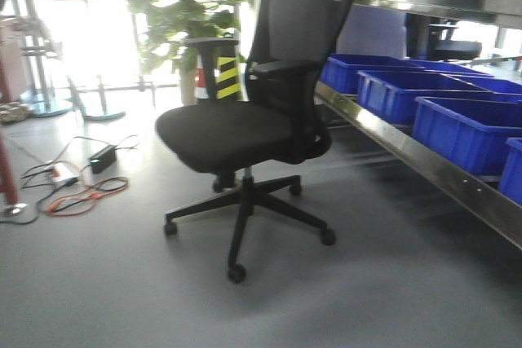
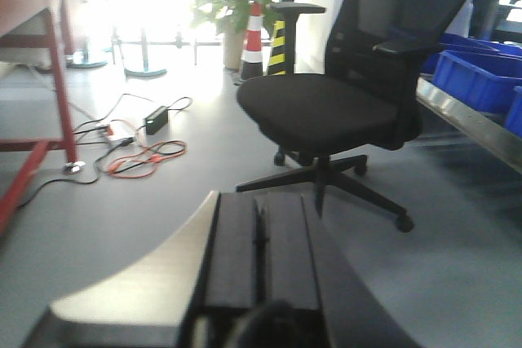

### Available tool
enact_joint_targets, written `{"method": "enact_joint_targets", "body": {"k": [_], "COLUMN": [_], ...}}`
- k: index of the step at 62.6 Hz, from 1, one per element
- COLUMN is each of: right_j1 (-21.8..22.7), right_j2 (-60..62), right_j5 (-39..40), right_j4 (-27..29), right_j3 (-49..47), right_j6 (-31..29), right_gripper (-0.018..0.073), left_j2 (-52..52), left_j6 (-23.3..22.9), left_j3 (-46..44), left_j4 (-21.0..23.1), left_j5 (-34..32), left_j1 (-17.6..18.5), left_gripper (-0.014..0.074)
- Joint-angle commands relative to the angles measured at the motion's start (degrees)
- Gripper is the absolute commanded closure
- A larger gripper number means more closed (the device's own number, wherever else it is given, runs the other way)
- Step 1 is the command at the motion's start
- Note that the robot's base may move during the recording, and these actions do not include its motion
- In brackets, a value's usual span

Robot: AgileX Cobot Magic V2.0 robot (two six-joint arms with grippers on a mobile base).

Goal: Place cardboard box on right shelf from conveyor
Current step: 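Hold the box while driving to the steel shelf with blue bins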

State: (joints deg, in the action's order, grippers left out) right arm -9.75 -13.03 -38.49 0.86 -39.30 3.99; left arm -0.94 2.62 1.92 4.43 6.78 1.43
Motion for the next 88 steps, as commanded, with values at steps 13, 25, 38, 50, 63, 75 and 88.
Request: {"method": "enact_joint_targets", "body": {"k": [13,25,38,50,63,75,88], "right_j1": [0.1,0.1,0.1,0.1,0.1,0.1,0.1], "right_j2": [-0.8,-0.8,-0.8,-0.8,-0.8,-0.8,-0.8], "right_j5": [5.8,5.8,5.8,5.8,5.8,5.8,5.8], "right_j4": [0.0,0.0,0.0,0.0,0.0,0.0,0.0], "right_j3": [-1.4,-1.4,-1.4,-1.4,-1.4,-1.4,-1.4], "right_j6": [-0.4,-0.4,-0.4,-0.4,-0.4,-0.4,-0.4], "right_gripper": [0.0533,0.0533,0.0533,0.0533,0.0533,0.0533,0.0533], "left_j2": [-0.6,-0.6,-0.6,-0.6,-0.6,-0.6,-0.6], "left_j6": [0.0,0.0,0.0,0.0,0.0,0.0,0.0], "left_j3": [0.4,0.4,0.4,0.4,0.4,0.4,0.4], "left_j4": [0.3,0.3,0.3,0.3,0.3,0.3,0.3], "left_j5": [-4.9,-4.9,-4.9,-4.9,-4.9,-4.9,-4.9], "left_j1": [0.0,0.0,0.0,0.0,0.0,0.0,0.0], "left_gripper": [0.0713,0.0713,0.0713,0.0713,0.0713,0.0713,0.0713]}}
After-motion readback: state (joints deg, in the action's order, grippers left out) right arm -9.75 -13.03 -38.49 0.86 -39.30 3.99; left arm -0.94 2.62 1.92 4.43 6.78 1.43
